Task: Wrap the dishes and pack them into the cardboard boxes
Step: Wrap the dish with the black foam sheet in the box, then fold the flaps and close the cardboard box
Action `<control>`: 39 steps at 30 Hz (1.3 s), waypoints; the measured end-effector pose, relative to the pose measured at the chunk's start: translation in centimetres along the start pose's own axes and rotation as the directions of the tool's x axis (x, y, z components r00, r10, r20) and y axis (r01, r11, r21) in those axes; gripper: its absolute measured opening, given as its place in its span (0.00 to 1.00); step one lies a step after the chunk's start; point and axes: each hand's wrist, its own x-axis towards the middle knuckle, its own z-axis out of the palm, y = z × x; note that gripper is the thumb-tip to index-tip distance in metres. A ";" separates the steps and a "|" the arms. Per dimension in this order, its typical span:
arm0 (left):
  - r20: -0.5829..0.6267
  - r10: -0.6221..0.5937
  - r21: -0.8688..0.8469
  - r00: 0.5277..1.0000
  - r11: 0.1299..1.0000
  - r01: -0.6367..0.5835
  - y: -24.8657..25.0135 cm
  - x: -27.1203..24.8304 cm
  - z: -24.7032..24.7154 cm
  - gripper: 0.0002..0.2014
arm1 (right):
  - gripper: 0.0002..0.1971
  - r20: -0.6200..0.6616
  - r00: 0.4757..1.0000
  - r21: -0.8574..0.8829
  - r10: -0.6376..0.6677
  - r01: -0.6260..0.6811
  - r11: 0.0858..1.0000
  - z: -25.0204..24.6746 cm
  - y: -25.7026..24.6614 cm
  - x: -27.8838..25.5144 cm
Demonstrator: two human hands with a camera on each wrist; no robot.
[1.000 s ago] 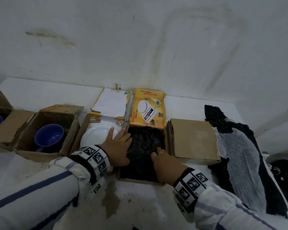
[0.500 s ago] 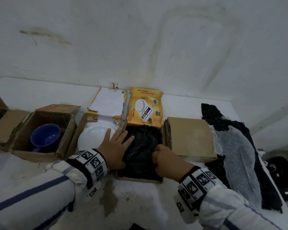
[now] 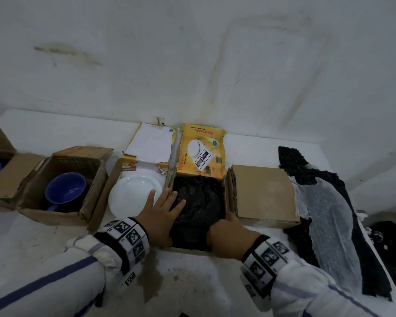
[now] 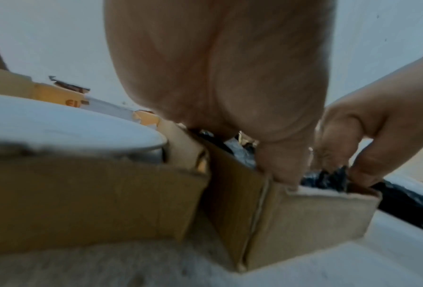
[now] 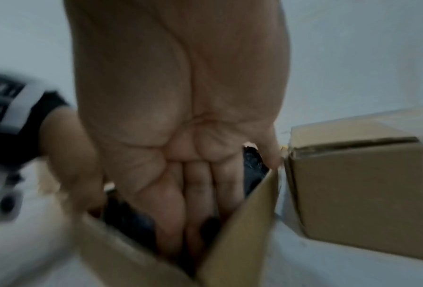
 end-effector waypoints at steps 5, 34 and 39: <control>-0.102 -0.014 -0.199 0.995 0.980 -0.007 -1.4 -0.9 -1.2 0.39 | 0.11 0.026 1.000 0.072 0.002 -0.004 0.997 -1.0 1.0 0.0; 0.196 -0.309 -0.974 0.931 0.048 0.221 -4.6 11.0 -9.0 0.05 | 0.06 -0.033 0.807 0.999 0.590 0.038 0.004 -7.7 9.6 8.1; 0.229 -0.337 -0.973 0.913 -0.055 0.224 -4.6 11.2 -8.9 0.10 | 0.10 0.037 0.826 0.979 0.562 0.082 -0.184 -8.0 10.4 8.6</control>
